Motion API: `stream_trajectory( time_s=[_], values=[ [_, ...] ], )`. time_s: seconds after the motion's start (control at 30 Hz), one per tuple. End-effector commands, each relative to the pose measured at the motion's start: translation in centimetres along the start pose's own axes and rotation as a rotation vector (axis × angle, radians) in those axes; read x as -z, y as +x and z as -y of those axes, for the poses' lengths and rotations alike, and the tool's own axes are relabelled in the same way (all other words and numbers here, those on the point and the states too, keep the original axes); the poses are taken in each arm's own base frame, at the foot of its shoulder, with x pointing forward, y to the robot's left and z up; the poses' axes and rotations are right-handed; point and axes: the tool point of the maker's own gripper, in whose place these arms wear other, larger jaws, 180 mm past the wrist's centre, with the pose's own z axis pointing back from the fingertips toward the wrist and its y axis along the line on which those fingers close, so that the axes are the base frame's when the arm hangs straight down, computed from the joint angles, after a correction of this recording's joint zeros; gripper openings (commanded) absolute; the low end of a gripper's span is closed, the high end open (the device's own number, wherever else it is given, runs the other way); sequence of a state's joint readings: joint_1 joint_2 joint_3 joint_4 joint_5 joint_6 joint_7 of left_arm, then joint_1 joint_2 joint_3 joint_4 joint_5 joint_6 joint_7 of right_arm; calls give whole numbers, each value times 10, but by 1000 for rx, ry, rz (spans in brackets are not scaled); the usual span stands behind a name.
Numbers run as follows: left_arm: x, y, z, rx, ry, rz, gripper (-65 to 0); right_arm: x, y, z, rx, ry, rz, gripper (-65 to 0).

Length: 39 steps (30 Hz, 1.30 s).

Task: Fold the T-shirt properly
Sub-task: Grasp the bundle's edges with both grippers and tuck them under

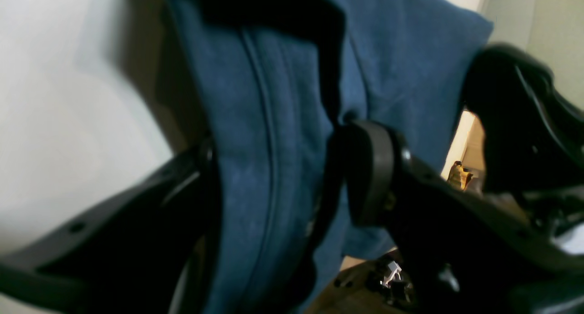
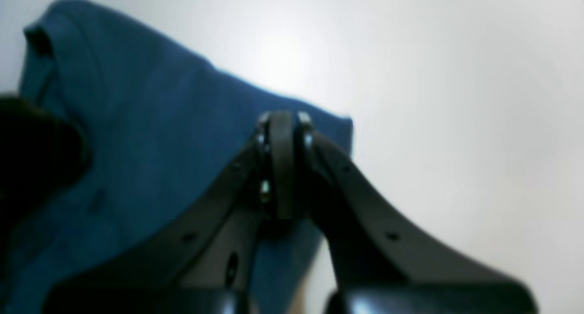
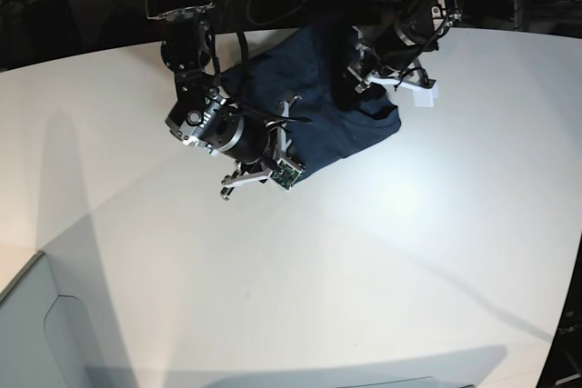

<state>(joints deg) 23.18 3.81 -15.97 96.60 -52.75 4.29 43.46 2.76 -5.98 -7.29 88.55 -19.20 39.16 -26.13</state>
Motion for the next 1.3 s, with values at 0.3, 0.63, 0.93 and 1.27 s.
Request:
stream_trajectory(
  time_s=[0.3, 0.63, 0.93, 1.27],
  values=[
    [2, 0, -4, 37, 35, -7, -301, -2, -39, 44, 122, -46, 35, -650],
    [6, 6, -4, 95, 70, 1, -301, -35, -10, 70, 77, -162, 138, -650],
    [-7, -11, -19, 80, 107, -29, -301, -84, 22, 47, -46, -240, 155, -650],
    [-30, 0, -11, 155, 113, 15, -301, -76, -21, -20, 37, -99, 65, -650]
  ],
)
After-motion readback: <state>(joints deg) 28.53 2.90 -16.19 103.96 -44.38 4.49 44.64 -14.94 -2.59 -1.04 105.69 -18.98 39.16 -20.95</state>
